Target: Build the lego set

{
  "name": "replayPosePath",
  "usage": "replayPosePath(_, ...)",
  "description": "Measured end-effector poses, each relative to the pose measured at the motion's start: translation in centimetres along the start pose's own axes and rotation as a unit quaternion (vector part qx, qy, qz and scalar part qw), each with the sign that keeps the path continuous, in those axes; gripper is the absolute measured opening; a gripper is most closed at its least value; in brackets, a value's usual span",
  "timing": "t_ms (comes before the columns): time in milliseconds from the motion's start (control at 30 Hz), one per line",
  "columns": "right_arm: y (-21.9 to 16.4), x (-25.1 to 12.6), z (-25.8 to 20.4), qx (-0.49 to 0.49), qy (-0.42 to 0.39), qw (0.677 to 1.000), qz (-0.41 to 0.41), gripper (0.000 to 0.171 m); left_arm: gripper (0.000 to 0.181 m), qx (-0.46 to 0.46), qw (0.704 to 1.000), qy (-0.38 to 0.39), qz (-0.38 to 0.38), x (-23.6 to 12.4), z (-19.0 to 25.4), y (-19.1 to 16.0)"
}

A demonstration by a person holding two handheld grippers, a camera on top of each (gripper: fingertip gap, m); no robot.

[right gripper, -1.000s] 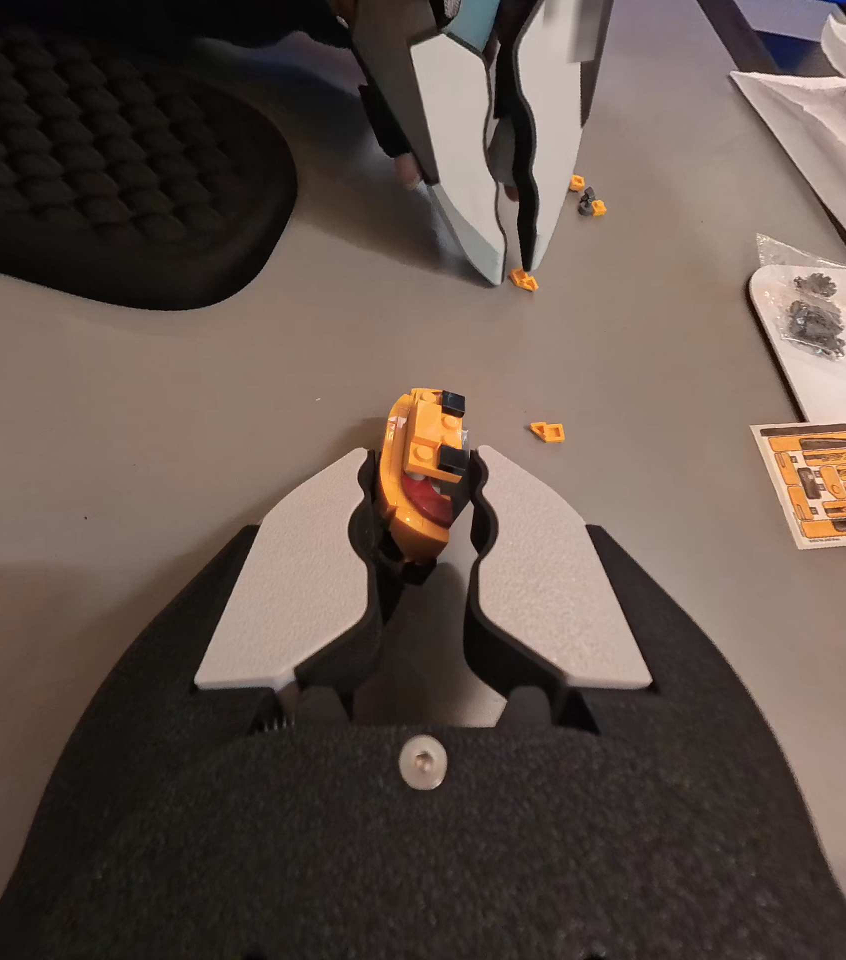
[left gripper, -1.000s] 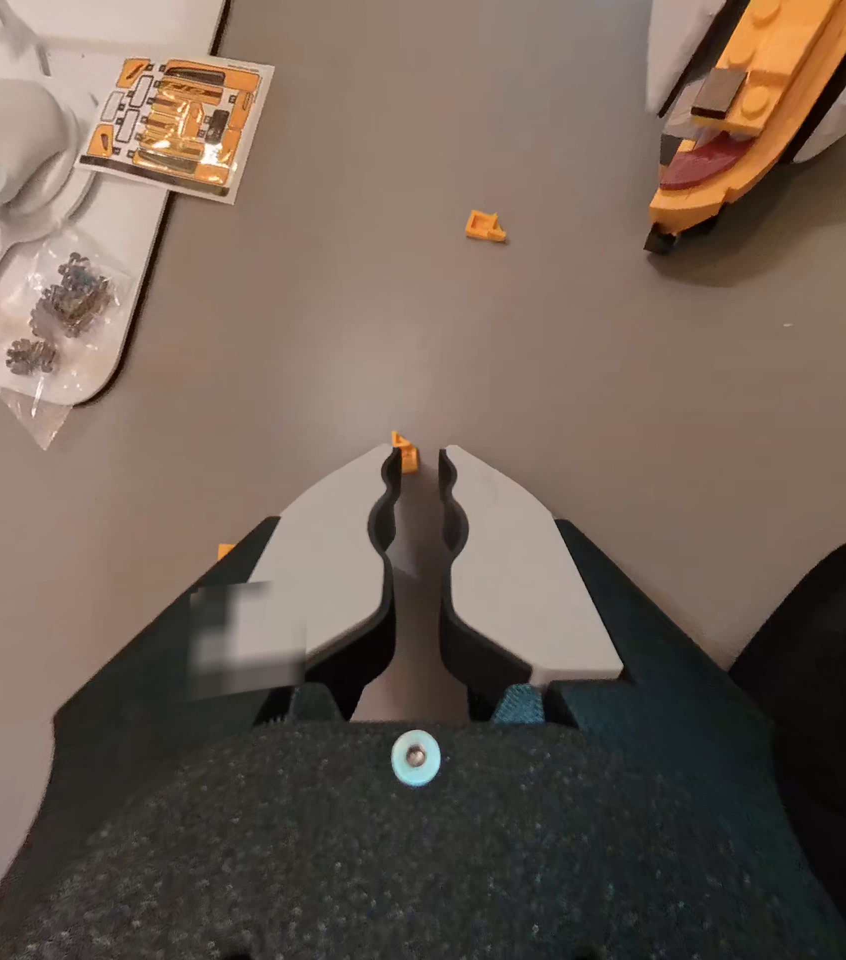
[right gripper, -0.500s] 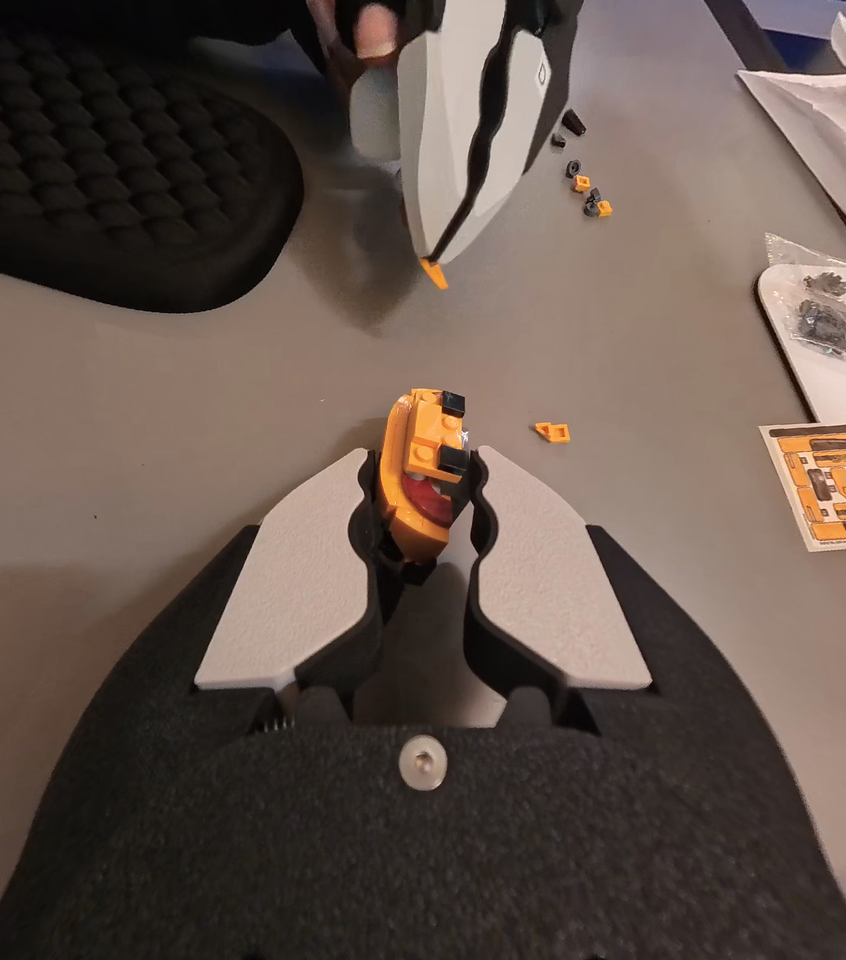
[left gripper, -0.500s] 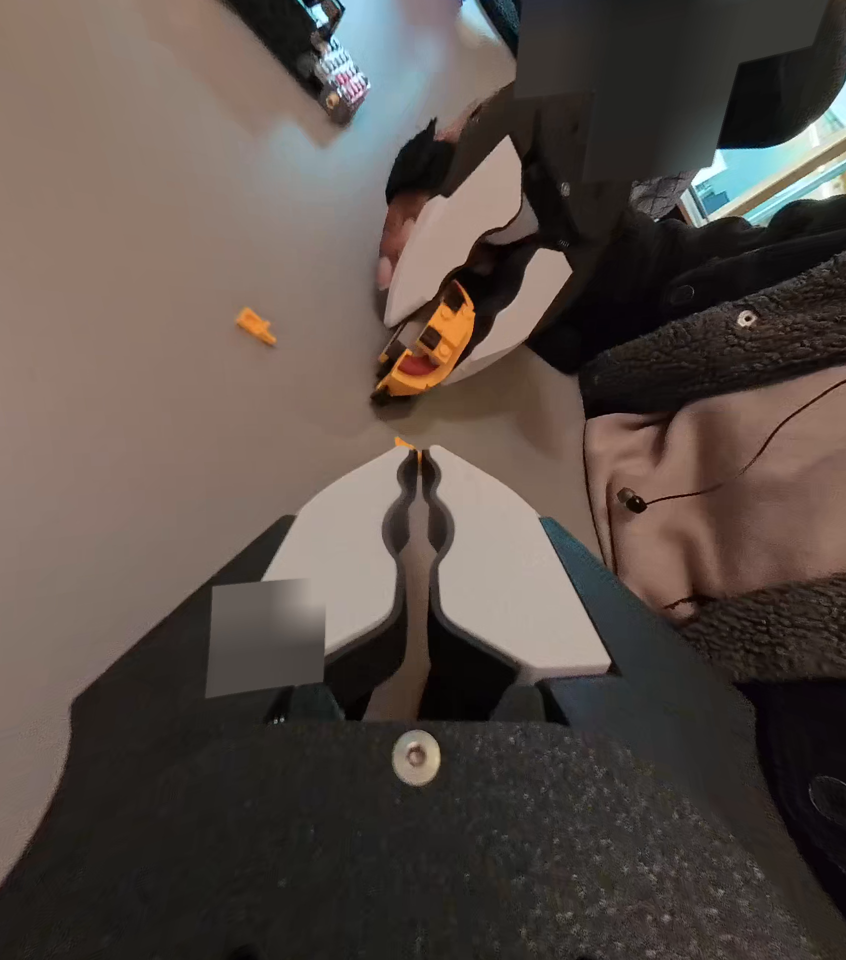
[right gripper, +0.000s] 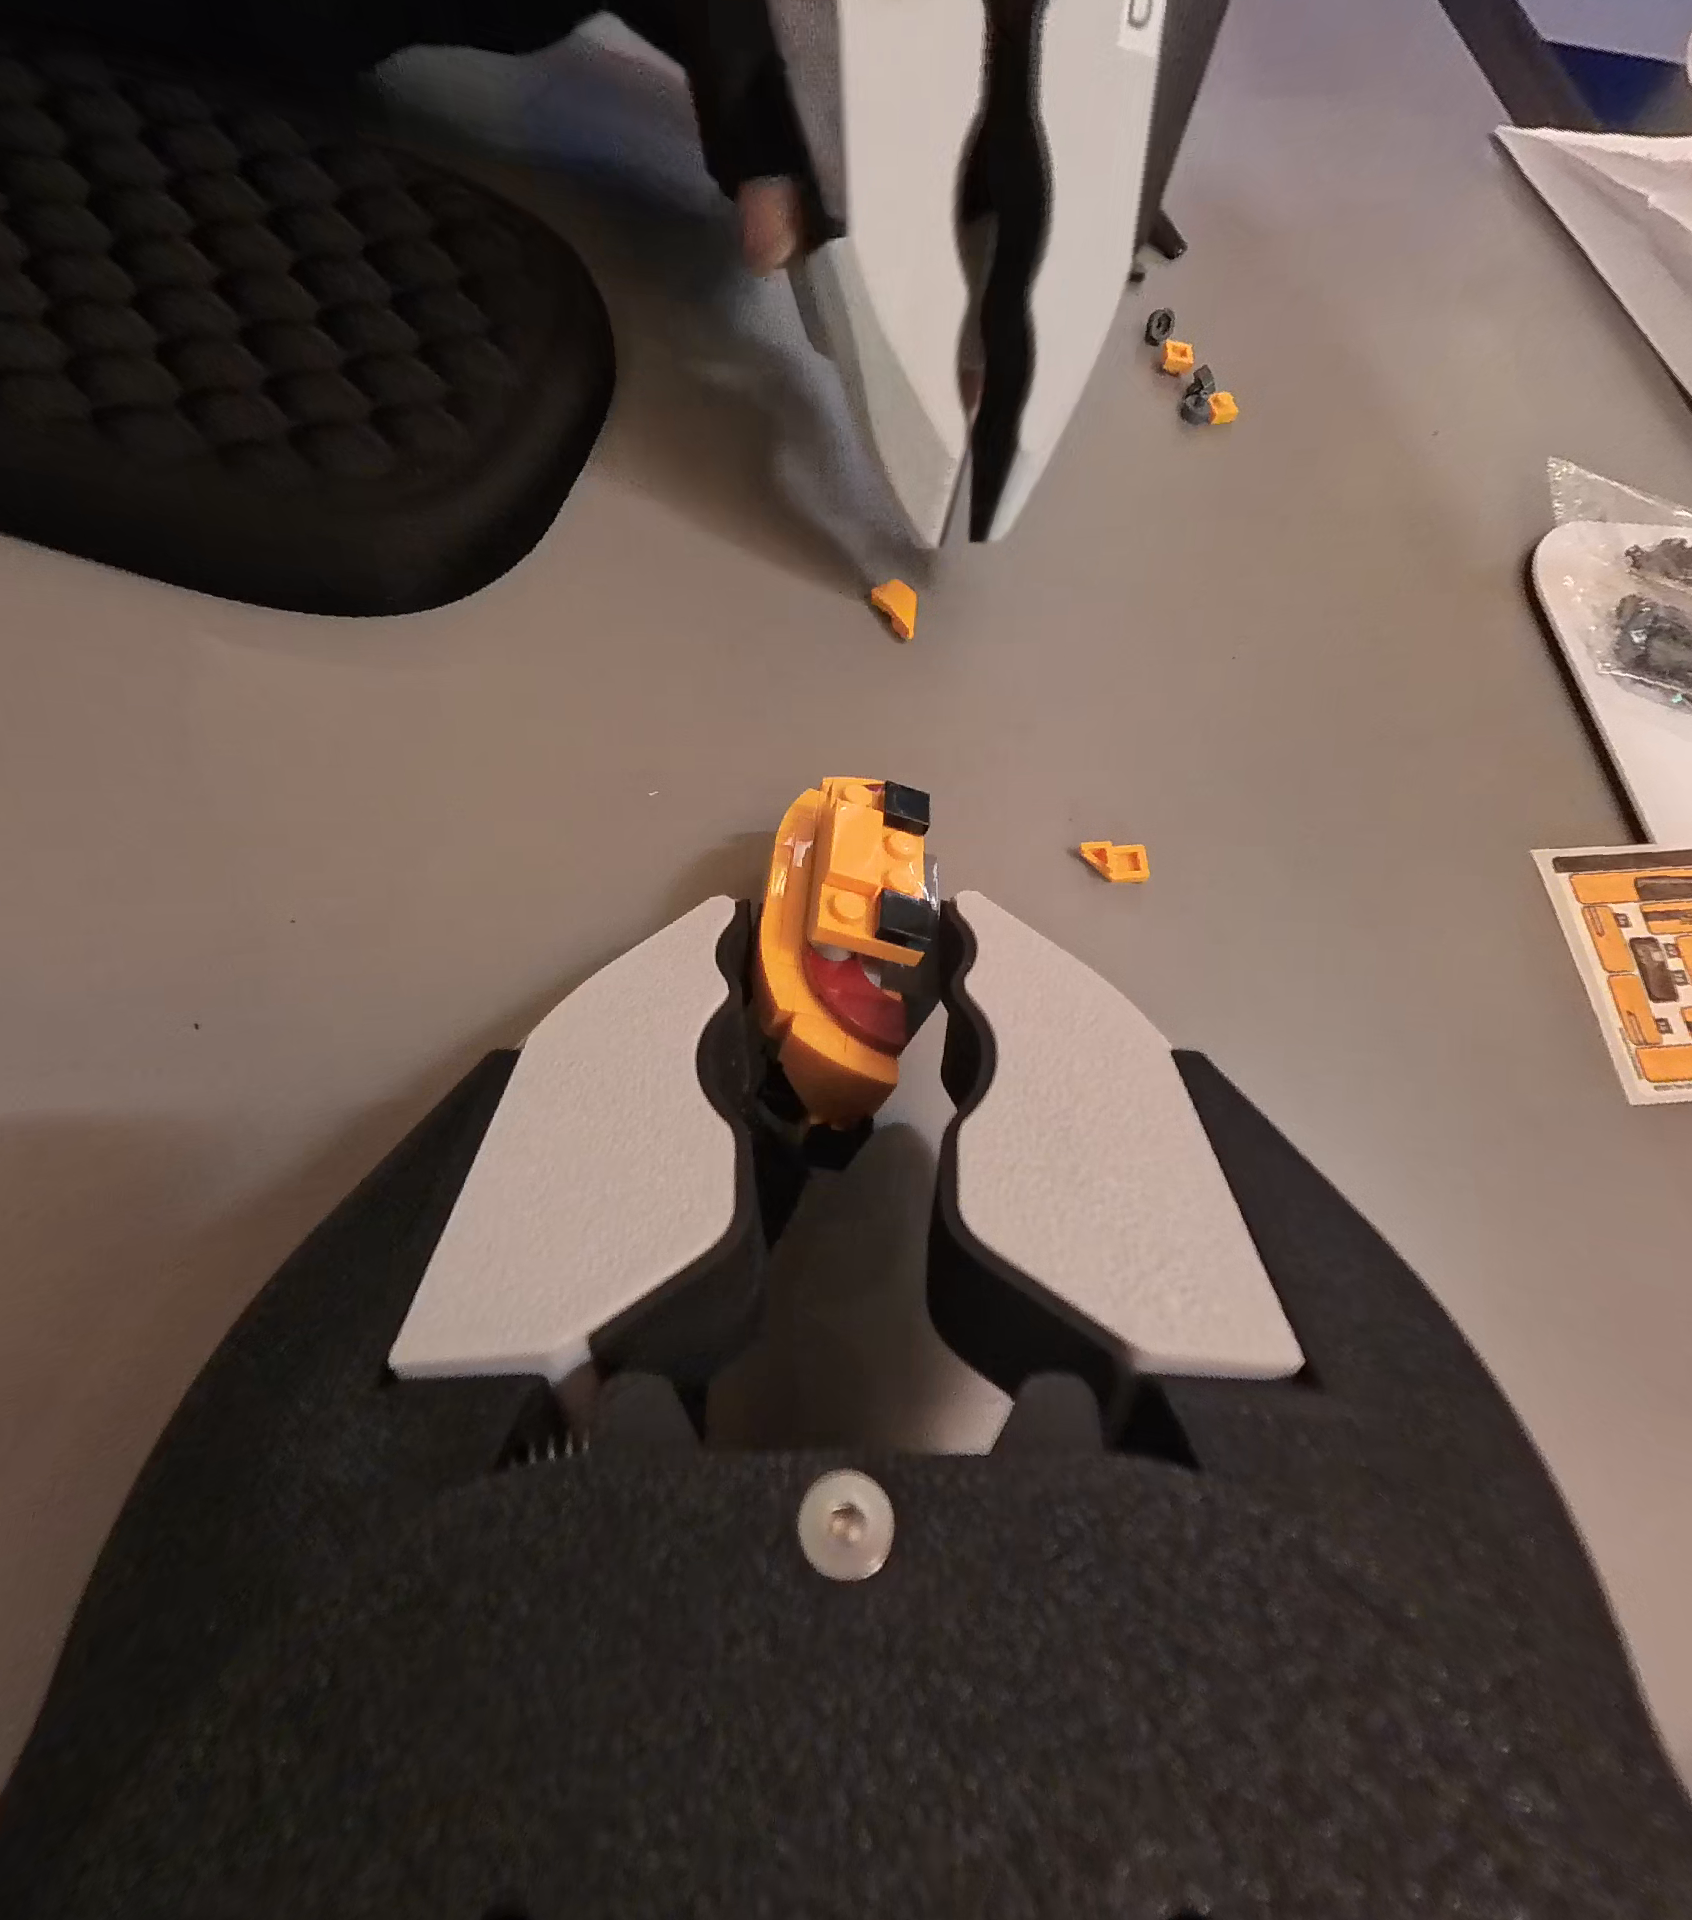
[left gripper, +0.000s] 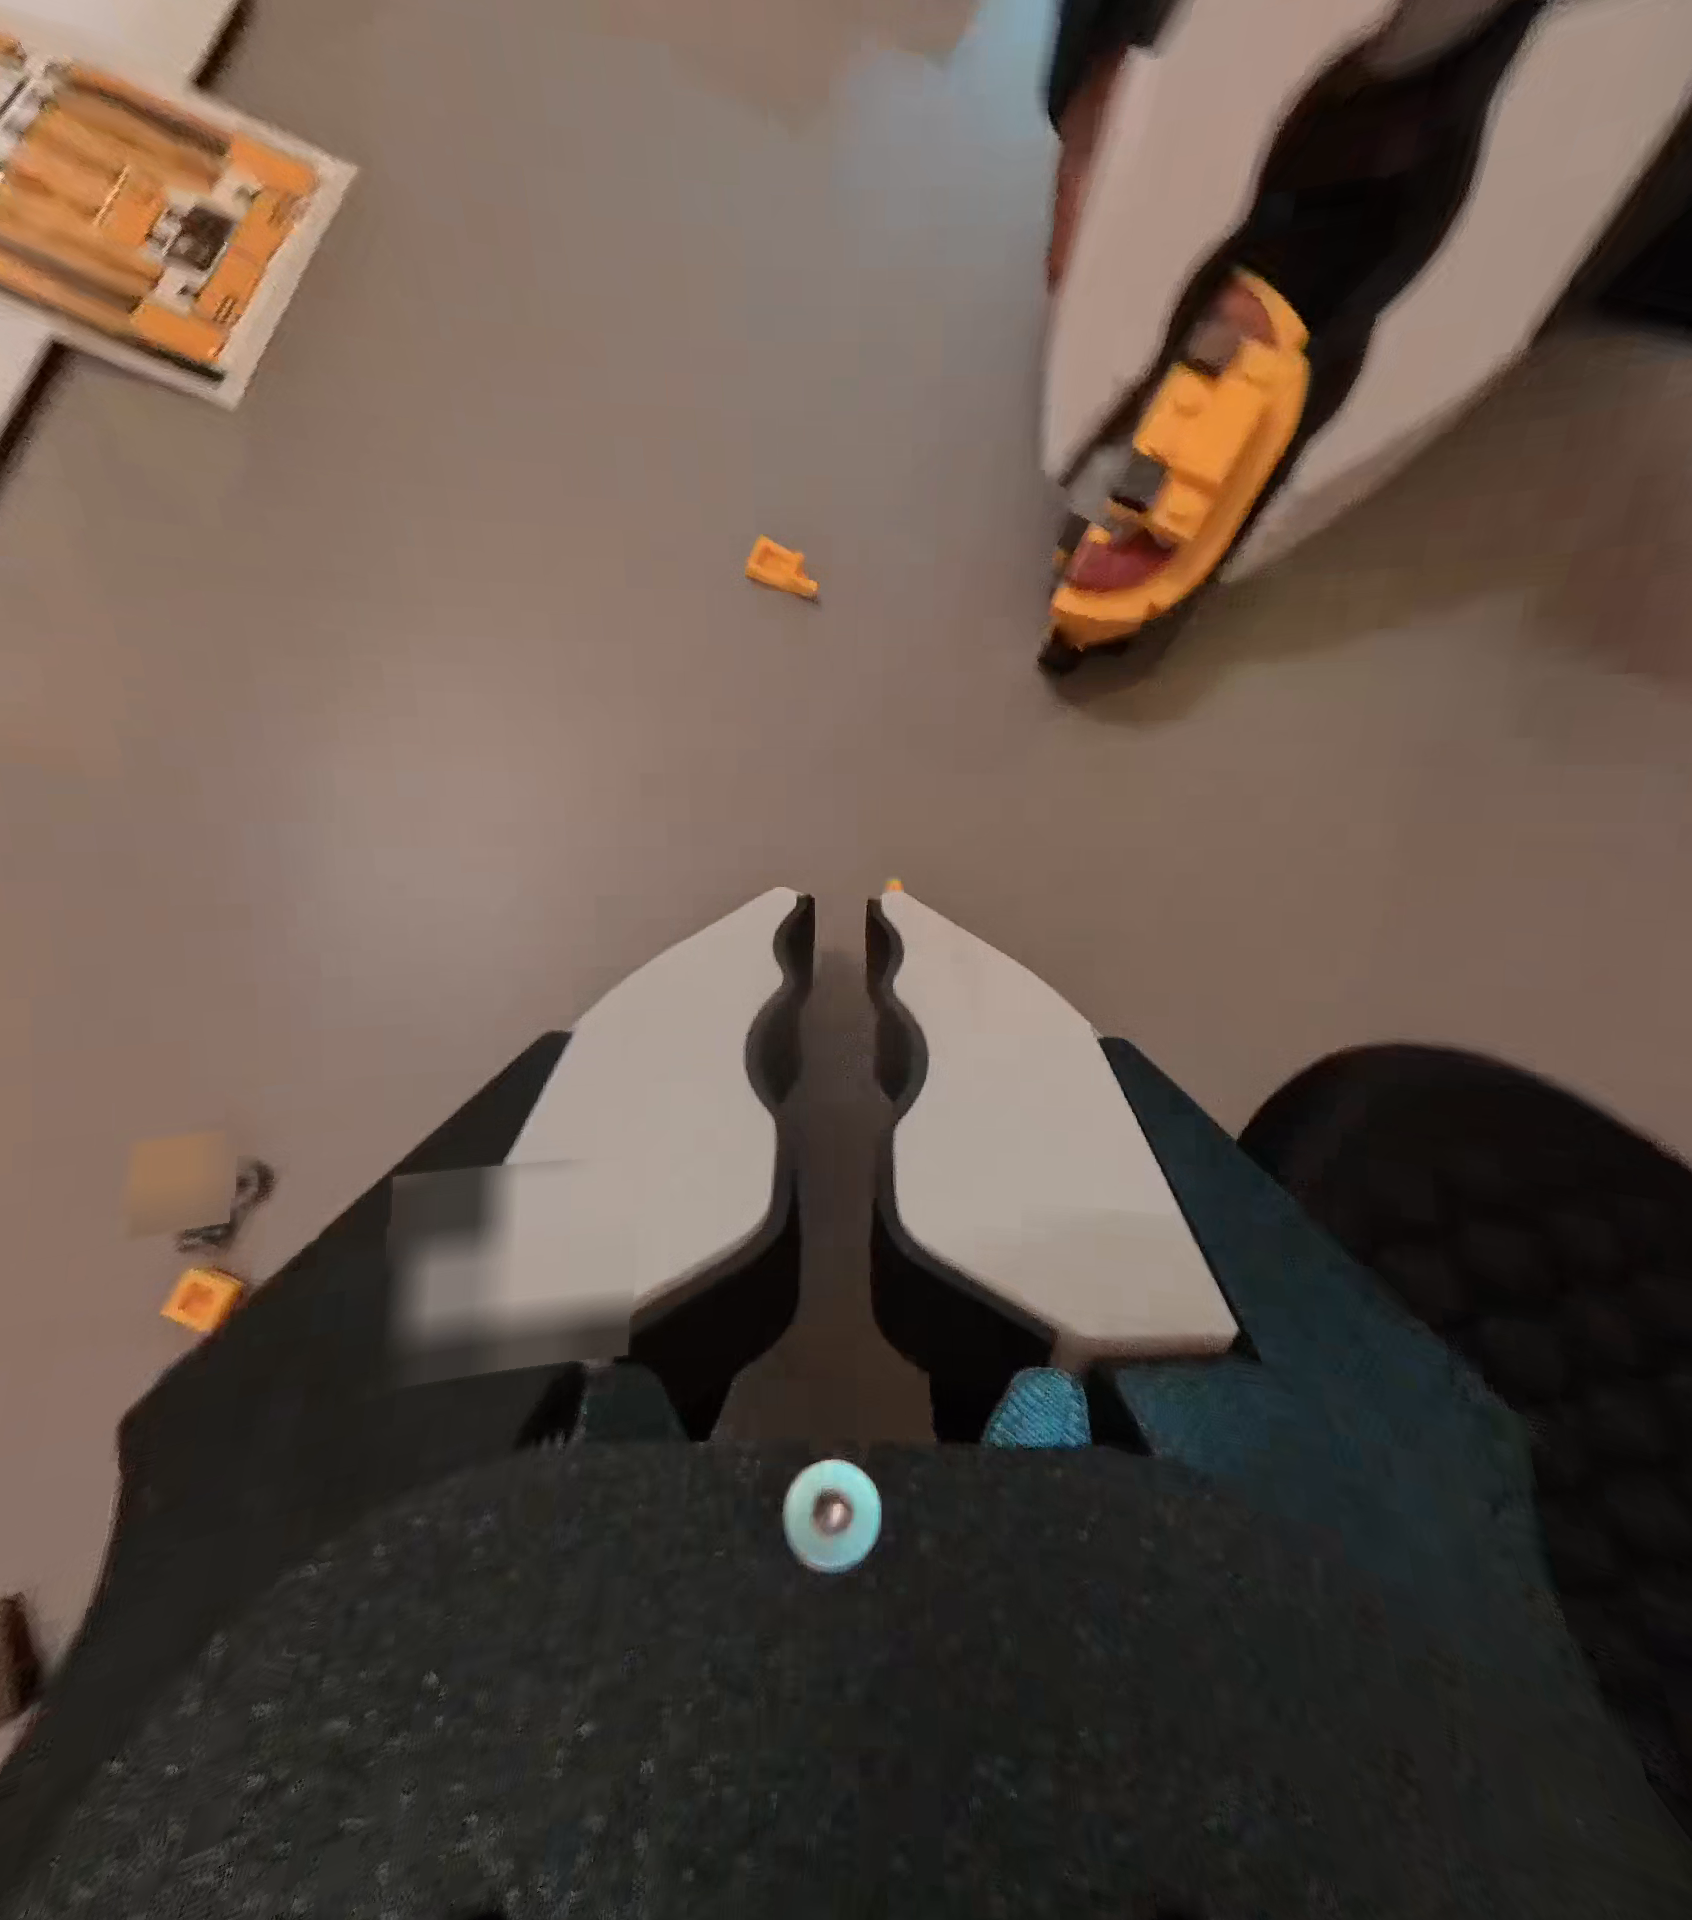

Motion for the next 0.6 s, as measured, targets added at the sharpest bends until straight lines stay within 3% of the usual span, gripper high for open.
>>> replayPosePath(100, 0.0, 0.0, 0.0, 0.0, 0.001, 1.0, -0.001, 0.034, 0.012, 0.063, 0.997, 0.024, -0.034, 0.1, 0.7, -0.3)
replayPosePath(267, 0.0, 0.0, 0.0, -0.001, 0.001, 1.0, -0.001, 0.034, 0.013, 0.061, 0.995, 0.024, -0.069, 0.6, 1.1, -0.7)
replayPosePath(600, 0.0, 0.1, -0.1, -0.001, 0.001, 1.0, -0.002, 0.033, 0.014, 0.07, 0.996, -0.059, -0.022, 1.9, 3.8, 0.4)
Point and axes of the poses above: each gripper's, where its closed fingertips meet, x out along the fingers, y out of its top, z = x × y across the jaws, the point moved 7 cm from there along -x, back along the fingers, and after that the axes turned 9 degrees about y, right-handed, at the moved point
